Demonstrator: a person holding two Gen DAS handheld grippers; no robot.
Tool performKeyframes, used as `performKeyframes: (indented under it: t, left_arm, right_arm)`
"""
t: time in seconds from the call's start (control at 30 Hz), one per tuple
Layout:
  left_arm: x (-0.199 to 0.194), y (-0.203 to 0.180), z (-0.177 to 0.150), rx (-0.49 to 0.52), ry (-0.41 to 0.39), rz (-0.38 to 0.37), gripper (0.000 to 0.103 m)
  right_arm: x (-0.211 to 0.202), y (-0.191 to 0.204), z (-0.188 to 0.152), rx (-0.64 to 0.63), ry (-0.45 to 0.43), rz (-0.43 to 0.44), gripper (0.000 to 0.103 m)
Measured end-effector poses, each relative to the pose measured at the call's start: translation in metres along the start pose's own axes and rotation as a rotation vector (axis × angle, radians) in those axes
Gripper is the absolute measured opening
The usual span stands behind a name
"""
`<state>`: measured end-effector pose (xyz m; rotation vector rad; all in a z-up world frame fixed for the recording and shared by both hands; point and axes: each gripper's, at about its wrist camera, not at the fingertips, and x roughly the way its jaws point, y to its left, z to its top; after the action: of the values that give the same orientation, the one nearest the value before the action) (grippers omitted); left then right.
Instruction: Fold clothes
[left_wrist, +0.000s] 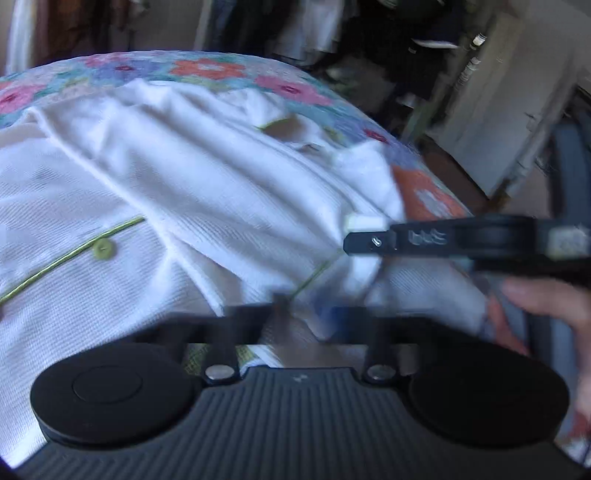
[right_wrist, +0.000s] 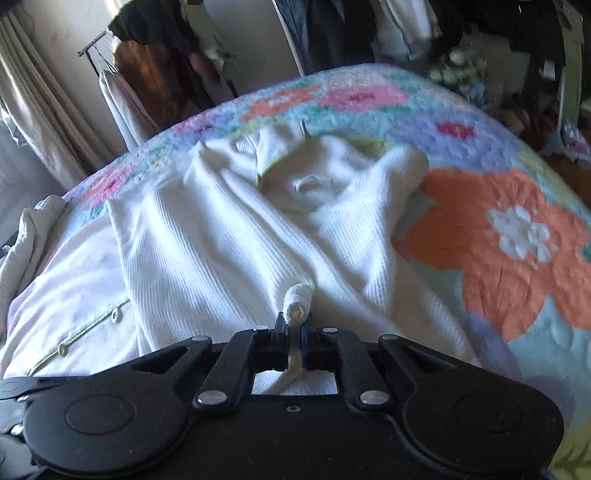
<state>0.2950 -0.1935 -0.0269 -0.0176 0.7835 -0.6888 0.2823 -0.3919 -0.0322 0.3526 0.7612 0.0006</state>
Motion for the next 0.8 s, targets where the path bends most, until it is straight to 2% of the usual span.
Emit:
performKeyframes:
  t: [0.1,0.17,0.27,0.37,0.4,0.47,0.53,0.6,0.67,0.73,0.77,0.8]
  left_arm:
    - [-0.033,-0.004,0.009,-0.002,-0.111,-0.014,0.005]
    - [-0.048,0.001,0.015,-0.065,-0.135,-0.063,0.005]
    - [-0.058,0.006,0.016,-0.137,-0.117,-0.171,0.005]
    - [-0.044,0.003,0.008,-0.161,-0.029,-0.209,0.005]
    - [-0.036,0.003,0.003,-0.172,0.004,-0.196,0.005]
    - [-0.022,0.003,-0.006,-0.179,0.066,-0.152,0.005]
    - [-0.01,0.004,-0.016,-0.171,0.117,-0.081,0.005]
    - [0.002,0.012,-0.022,-0.188,0.166,-0.015,0.005]
    - [0.003,0.024,-0.026,-0.256,0.188,-0.026,0.006]
    - [-0.008,0.032,-0.024,-0.302,0.19,-0.047,0.008]
    - [-0.017,0.033,-0.022,-0.291,0.185,-0.032,0.014]
    - [-0.028,0.034,-0.022,-0.266,0.177,0.002,0.025]
  right_arm:
    - [-0.035,0.008,0.008,-0.024,-0.117,0.06,0.007]
    - [-0.065,0.014,0.008,-0.054,-0.177,0.073,0.007]
    - [-0.085,0.009,-0.003,-0.02,-0.17,0.037,0.007]
    - [-0.08,0.014,-0.01,-0.066,-0.122,-0.077,0.007]
    - [-0.078,0.018,-0.011,-0.093,-0.112,-0.112,0.007]
    - [-0.074,0.021,-0.011,-0.104,-0.089,-0.108,0.007]
    - [-0.062,0.014,-0.011,-0.064,-0.023,-0.077,0.007]
    - [-0.04,0.004,-0.017,-0.046,0.059,-0.119,0.008]
    - [-0.025,-0.004,-0.022,-0.065,0.129,-0.17,0.009]
    - [-0.027,-0.01,-0.022,-0.044,0.126,-0.177,0.01]
    - [-0.03,-0.01,-0.021,-0.038,0.115,-0.181,0.012]
    - [-0.034,-0.011,-0.021,-0.033,0.104,-0.184,0.012]
